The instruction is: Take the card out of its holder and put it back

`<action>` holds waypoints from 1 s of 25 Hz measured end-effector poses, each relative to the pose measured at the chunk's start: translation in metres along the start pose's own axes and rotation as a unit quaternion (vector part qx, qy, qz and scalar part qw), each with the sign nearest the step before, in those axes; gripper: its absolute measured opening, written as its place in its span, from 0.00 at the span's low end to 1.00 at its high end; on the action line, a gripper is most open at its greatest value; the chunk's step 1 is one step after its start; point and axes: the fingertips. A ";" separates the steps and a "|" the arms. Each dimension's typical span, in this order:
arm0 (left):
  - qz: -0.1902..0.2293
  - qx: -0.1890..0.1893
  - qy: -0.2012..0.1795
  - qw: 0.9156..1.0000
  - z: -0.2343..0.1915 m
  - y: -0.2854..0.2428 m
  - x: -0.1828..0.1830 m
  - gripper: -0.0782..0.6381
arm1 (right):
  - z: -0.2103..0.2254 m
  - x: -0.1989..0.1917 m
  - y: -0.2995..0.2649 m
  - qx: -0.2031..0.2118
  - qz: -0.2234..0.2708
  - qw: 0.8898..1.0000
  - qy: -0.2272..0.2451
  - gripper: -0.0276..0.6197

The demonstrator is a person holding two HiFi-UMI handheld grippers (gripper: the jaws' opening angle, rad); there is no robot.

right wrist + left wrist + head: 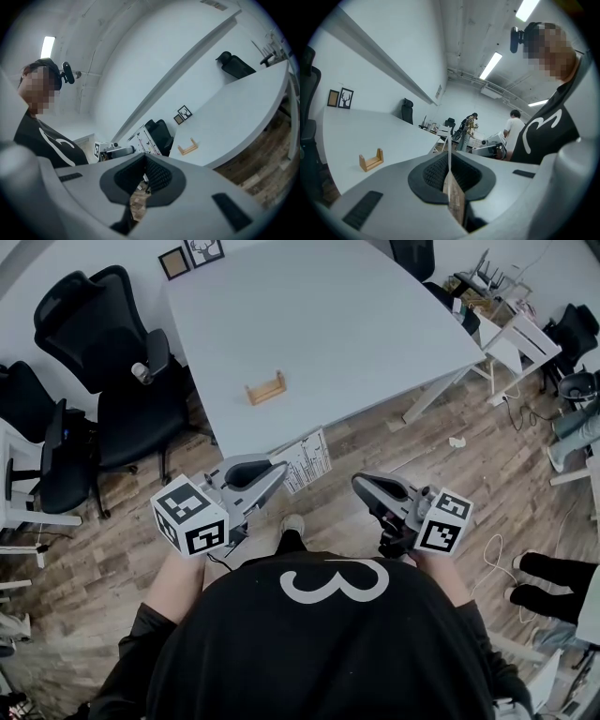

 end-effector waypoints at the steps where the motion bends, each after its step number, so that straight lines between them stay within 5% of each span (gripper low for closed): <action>1: 0.000 -0.001 -0.001 1.000 -0.005 0.001 0.001 0.14 | 0.002 0.000 -0.003 -0.002 0.000 1.000 -0.001 0.06; 25: -0.012 -0.009 -0.041 0.999 -0.152 -0.024 0.054 0.14 | 0.074 0.028 -0.093 -0.038 0.000 0.999 -0.020 0.06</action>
Point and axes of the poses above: the fingertips, and each gripper's own axes: y backward along the fingers, z to its right, x out of its top, and after that the axes turned 8 degrees about z, right-handed
